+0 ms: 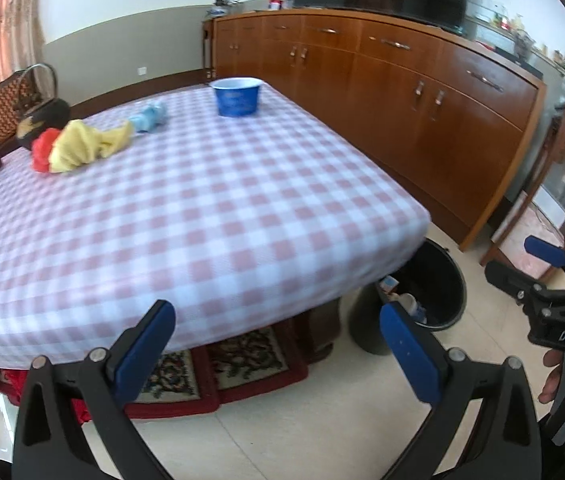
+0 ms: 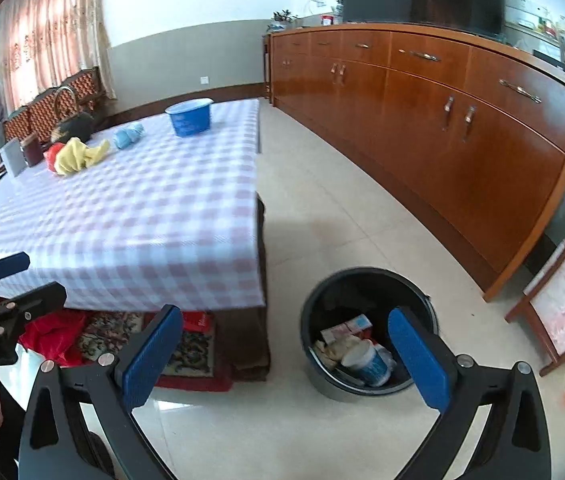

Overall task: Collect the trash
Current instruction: 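Move both tools back to the table toward the yellow towel and blue bowl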

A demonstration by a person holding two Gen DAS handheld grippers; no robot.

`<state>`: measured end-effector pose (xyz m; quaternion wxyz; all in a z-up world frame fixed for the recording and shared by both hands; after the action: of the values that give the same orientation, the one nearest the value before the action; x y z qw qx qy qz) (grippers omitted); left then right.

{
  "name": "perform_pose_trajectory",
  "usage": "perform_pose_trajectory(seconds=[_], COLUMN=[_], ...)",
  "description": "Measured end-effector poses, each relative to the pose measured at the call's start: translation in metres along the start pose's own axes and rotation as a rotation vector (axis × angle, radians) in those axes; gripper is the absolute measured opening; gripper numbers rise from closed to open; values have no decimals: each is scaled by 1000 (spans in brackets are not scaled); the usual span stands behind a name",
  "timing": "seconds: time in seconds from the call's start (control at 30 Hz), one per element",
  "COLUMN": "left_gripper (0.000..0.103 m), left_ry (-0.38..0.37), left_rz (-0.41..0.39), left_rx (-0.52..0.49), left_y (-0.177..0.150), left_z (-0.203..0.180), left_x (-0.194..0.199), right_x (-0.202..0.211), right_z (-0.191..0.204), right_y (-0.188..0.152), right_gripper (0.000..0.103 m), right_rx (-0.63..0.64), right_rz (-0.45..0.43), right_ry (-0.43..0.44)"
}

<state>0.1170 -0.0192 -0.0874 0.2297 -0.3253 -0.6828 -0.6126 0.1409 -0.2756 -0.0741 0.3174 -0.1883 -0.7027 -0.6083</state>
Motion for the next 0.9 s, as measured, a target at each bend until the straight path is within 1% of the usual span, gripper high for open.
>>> perform_pose_trajectory(seconds=[0.23,0.47,0.67,0.73,0.83,0.9], left_gripper=[103,103,103,103,103,102], left_ry=[51,97,141,141,175,155], left_rz=[-31,-43,-62,-64,-66,-59], left_rx=[37,67,103,114,132,143], left_y=[3,1,8,11,18,21], left_z=[28,56,92,103,126,138], left_x=[14,24,29,29,28,25], right_x=[2,-1,-5,-9,-15,-22], right_z=[38,67,91,100,112,120], right_y=[23,36,53,61,71,79], right_gripper=[103,103,103,103,103,103], right_rx=[51,89,101,110,127,135], right_rz=[-44,-61,-91,-93,-88,-66], right_ry=[64,107,147,155,167,172])
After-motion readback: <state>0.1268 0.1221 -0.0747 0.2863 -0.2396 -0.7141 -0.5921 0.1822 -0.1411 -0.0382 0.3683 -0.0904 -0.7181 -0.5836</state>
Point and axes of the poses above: each gripper's, at about its wrist camera, not at the fingertips, and x roughly against the way its jaws point, z to its left, y to its top, the point moved 3 cm from there along -x, roughly the way its jaws point, and after that the axes turned 4 degrees about -y, right-handed, at the moved point
